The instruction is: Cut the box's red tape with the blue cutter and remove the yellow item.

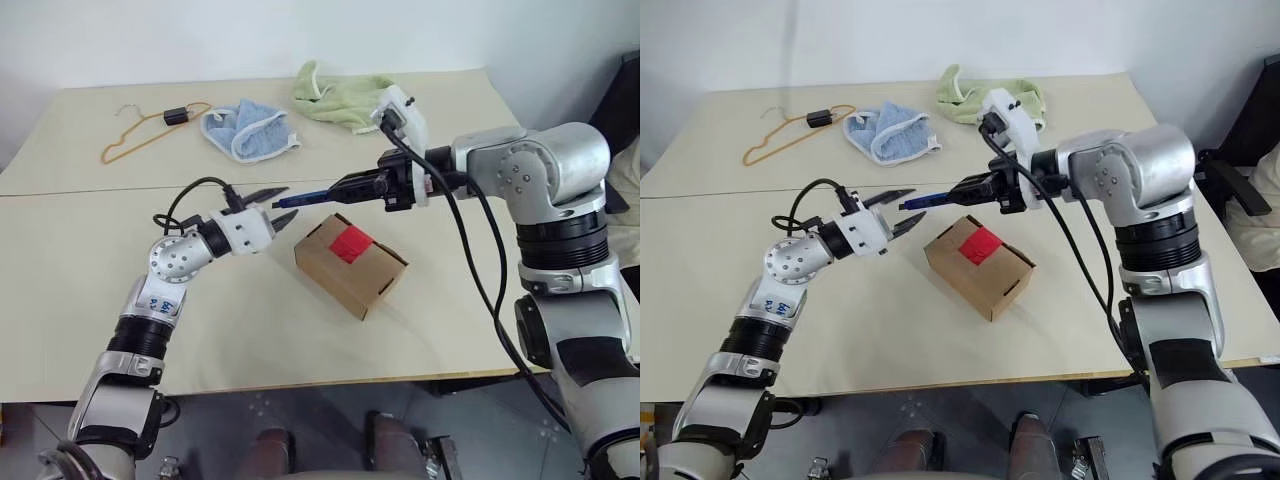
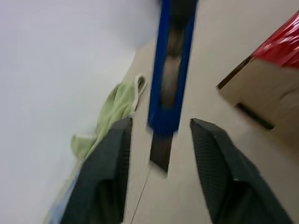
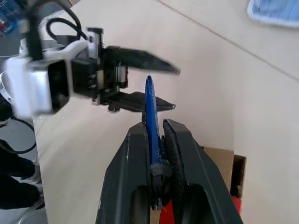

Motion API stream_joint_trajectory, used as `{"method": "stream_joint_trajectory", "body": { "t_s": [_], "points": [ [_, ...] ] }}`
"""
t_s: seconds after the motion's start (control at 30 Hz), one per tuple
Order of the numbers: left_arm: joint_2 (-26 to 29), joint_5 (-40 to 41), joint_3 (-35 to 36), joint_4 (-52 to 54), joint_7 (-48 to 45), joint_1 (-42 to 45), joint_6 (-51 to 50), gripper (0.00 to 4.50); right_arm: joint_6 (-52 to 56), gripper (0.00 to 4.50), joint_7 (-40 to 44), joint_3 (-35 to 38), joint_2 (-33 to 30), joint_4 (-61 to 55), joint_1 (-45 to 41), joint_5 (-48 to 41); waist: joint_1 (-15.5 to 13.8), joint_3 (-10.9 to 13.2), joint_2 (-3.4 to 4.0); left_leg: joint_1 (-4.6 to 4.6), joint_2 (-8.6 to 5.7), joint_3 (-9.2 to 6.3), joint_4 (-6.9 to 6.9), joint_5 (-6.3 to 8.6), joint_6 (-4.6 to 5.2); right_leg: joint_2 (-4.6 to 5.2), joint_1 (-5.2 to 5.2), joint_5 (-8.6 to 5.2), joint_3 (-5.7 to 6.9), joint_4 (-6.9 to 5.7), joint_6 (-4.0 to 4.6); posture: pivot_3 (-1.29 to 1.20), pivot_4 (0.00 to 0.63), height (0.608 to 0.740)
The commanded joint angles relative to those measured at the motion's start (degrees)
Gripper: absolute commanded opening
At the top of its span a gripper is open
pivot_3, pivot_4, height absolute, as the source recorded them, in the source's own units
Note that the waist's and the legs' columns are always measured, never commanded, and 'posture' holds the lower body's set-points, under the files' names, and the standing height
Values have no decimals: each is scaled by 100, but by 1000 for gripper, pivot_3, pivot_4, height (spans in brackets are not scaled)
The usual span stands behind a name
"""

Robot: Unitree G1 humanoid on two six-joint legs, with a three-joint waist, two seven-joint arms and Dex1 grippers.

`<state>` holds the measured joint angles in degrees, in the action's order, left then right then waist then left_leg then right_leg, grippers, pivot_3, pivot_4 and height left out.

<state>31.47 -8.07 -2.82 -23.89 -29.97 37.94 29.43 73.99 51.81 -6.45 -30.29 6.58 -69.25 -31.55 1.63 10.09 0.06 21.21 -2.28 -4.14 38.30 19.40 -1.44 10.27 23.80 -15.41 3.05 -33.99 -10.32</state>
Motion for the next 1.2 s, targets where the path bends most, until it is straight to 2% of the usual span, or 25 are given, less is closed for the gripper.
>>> {"method": "stream_joint_trajectory", "body": {
  "t_s": [0.03, 0.17, 0.3, 0.4, 0.7, 0.87, 0.97, 1.2],
  "points": [
    [415, 309, 463, -234, 6, 212, -235, 3304, 100, 145, -84, 336, -228, -372, -47, -156, 6, 0, 0, 0, 0, 0, -1, 0, 0, 0, 0, 0, 0, 0, 0, 0, 150, 740],
    [791, 685, 709, -603, -387, 273, -642, 4494, 245, 145, -247, 537, -434, -611, 28, -234, -3, 0, 0, 0, -1, 0, -1, 0, 0, 0, 0, 0, 0, 0, 0, 0, 150, 740],
    [761, 1187, 666, -330, -1084, 198, -1405, 4500, 416, 145, -448, 780, -633, -857, 175, -301, -21, 0, -1, 1, -3, 0, 0, 0, 1, 3, -2, 0, 1, -1, 0, 0, 150, 740],
    [526, 1576, 502, 226, -1535, 103, -2095, 4500, 569, 145, -531, 966, -872, -1136, 361, -396, -54, 1, -2, 5, -4, -1, 6, 2, 3, 4, -2, 1, 2, -1, -1, 0, 150, 740],
    [-368, 2240, -100, 1562, -2070, 136, -4058, 4500, 1233, 145, -1024, 1629, -1354, -1967, 1012, -622, -31, 3, -7, 9, -4, 0, 33, 5, 9, 5, -8, 2, 0, -8, -3, 0, 150, 740],
    [-520, 2284, -255, 1653, -2263, 353, -4412, 4500, 1497, 145, -1256, 1829, -1337, -2414, 1293, -756, -5, 4, -8, 8, -4, 4, 47, 5, 9, 3, -8, 3, -7, -20, -5, 0, 150, 740],
    [-529, 2305, -393, 1613, -2479, 488, -4738, 3932, 1542, 145, -1404, 1803, -1312, -2609, 1478, -759, -21, 4, -8, 7, -4, 5, 58, 5, 10, 3, -9, 3, -9, -27, -4, 0, 150, 740],
    [-568, 2190, -640, 1342, -2695, 686, -5141, 1633, 1354, 145, -1538, 1507, -1253, -2765, 1570, -770, -60, 5, -9, 9, -7, 5, 69, 10, 18, 5, -13, 8, -12, -24, -8, 0, 150, 740]
  ]
}}
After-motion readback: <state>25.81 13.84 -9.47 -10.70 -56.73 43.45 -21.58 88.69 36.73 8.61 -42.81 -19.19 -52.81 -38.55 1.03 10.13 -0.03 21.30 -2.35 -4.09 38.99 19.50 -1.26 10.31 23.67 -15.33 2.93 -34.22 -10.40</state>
